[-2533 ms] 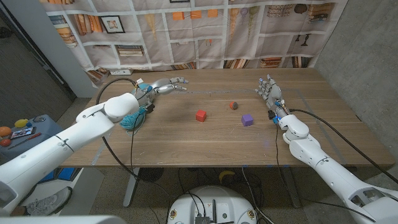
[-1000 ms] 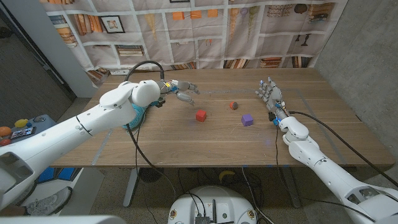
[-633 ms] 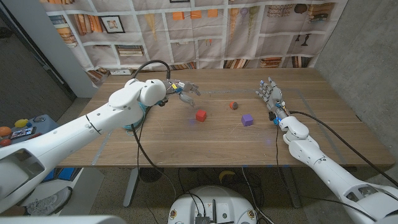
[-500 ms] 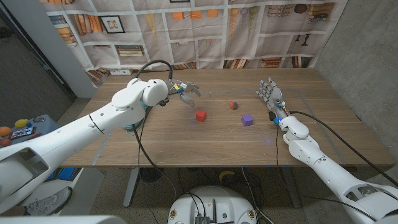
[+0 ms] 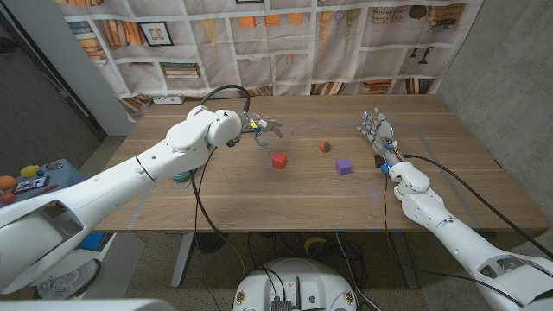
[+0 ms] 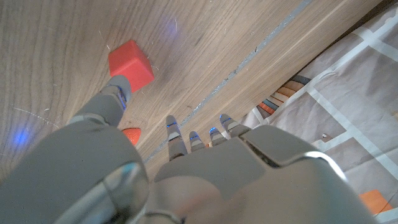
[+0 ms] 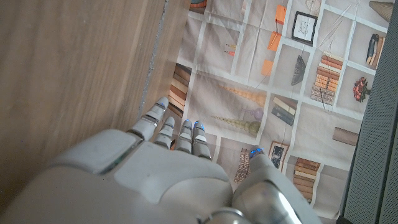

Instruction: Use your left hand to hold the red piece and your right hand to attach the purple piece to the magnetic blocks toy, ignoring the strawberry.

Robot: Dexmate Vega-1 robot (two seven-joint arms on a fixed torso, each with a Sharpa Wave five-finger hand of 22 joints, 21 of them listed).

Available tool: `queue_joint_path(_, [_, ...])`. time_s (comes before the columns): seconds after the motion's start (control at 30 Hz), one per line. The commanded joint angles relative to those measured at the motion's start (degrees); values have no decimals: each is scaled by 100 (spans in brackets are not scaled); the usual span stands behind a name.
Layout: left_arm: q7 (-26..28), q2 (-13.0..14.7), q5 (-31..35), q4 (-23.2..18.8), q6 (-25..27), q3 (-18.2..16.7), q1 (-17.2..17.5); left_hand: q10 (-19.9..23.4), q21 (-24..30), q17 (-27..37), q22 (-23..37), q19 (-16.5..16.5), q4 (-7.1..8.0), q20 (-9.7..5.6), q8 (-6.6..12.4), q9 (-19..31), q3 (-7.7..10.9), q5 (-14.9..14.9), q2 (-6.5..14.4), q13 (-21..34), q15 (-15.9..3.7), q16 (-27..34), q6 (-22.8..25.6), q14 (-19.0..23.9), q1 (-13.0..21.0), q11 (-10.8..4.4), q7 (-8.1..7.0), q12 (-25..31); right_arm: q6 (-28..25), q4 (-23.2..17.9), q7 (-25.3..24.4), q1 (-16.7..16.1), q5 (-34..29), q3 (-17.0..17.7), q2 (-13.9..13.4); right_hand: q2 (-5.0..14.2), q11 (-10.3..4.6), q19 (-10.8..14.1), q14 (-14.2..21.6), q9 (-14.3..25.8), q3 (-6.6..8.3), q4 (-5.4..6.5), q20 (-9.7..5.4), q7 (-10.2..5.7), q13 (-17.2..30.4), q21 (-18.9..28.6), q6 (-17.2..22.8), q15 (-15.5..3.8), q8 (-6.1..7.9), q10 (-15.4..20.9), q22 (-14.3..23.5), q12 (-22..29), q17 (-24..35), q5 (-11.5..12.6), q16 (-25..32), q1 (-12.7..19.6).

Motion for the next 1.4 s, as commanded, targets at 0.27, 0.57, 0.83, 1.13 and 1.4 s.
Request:
queue_joint_path(0.27, [-334, -236, 535, 152, -217, 89, 73, -153, 7, 9, 16, -242, 23, 64, -28, 21, -52, -20, -38, 8, 114, 5, -160, -321, 153, 88, 59, 0, -50, -30, -82, -23, -48, 0, -32, 46, -3, 27, 9, 19, 45, 0, 1, -15, -3, 31, 56, 24, 34, 61, 11, 50, -14, 15, 31, -17])
queue_joint_path(0.57, [-263, -232, 812, 116, -213, 67, 250, -215, 20, 11, 17, -328, 31, 104, -51, 23, -95, -26, -66, 10, 158, 20, -334, -362, 203, 163, 91, 14, -4, 23, -62, -29, -36, 0, -1, 49, -7, 28, 5, 19, 50, -1, 3, -10, -3, 32, 58, 28, 34, 64, 11, 51, -27, 15, 31, -20])
queue_joint_path(0.83, [-239, -378, 1047, 212, -127, 108, 341, -239, 27, 11, 18, -352, 35, 141, -52, 22, -115, -28, -74, 10, 165, 28, -387, -366, 221, 163, 132, 17, -47, -29, -102, -64, -39, 0, -22, 54, -8, 34, 10, 19, 55, -2, -3, -9, -3, 33, 62, 27, 35, 67, 11, 52, -39, 14, 36, -22])
queue_joint_path(1.13, [-4, -539, 1132, 387, -131, 169, 427, -217, 61, 11, 18, -322, 43, 193, 19, 22, -143, -17, -68, 10, 177, 60, -282, -305, 261, 151, 134, 44, -34, -33, -88, -81, -32, 7, -31, 55, -10, 35, 13, 19, 58, -2, 1, -6, -3, 33, 65, 25, 35, 72, 11, 54, -53, 12, 41, -28])
queue_joint_path(1.4, [300, -604, 1323, 492, -85, 233, 510, -82, 111, 11, 18, -198, 43, 222, 127, 25, -178, 0, -48, 8, 104, 111, -45, -118, 351, 86, 128, 97, -24, 3, -54, -64, -20, 9, -29, 55, -9, 38, 9, 19, 59, -2, -2, -10, -3, 33, 70, 17, 36, 72, 10, 53, -65, 10, 43, -35])
